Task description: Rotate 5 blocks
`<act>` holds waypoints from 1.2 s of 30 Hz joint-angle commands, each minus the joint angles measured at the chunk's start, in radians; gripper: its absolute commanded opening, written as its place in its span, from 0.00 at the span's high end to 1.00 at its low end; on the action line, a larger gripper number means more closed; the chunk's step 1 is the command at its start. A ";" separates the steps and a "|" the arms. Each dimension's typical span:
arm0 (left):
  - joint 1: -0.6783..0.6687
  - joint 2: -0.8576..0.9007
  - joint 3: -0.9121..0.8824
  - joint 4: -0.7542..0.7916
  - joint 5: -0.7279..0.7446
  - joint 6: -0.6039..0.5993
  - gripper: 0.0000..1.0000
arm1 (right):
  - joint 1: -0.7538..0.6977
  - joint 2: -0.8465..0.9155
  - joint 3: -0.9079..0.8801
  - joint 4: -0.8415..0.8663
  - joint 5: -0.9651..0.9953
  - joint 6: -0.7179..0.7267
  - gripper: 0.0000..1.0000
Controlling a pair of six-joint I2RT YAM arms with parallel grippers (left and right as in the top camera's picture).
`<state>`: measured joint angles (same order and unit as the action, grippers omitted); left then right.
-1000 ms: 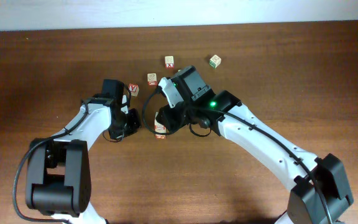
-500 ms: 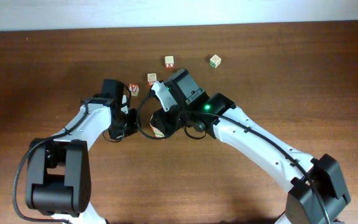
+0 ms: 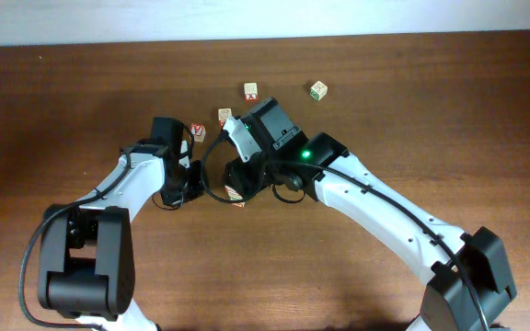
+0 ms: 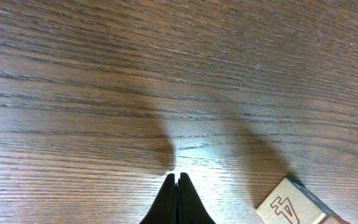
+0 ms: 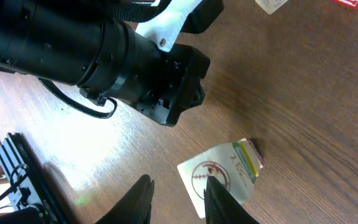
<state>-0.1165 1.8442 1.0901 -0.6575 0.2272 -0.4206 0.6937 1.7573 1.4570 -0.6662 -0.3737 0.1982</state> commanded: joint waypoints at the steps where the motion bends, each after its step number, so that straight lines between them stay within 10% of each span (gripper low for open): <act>1: 0.002 0.001 0.004 -0.002 -0.012 -0.012 1.00 | 0.008 0.010 0.053 -0.024 0.012 -0.022 0.71; 17: 0.002 -0.526 0.080 -0.051 -0.254 0.032 0.99 | -0.161 -0.209 0.238 -0.279 0.182 -0.098 0.65; 19: 0.002 -0.577 0.080 -0.058 -0.254 0.032 0.71 | -0.204 -0.267 0.238 -0.307 0.200 -0.098 0.59; 21: 0.002 -0.610 0.080 -0.077 -0.253 0.032 0.01 | -0.257 -0.335 0.238 -0.344 0.223 -0.103 0.49; 26: 0.002 -0.615 0.079 -0.085 -0.253 0.032 0.01 | -0.388 -0.536 0.238 -0.394 0.233 -0.105 0.02; 36: 0.002 -0.615 0.079 -0.085 -0.253 0.032 0.01 | -0.441 -0.763 0.237 -0.537 0.285 -0.105 0.01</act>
<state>-0.1165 1.2343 1.1568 -0.7444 -0.0128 -0.3973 0.2615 1.0145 1.6833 -1.1622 -0.1169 0.0967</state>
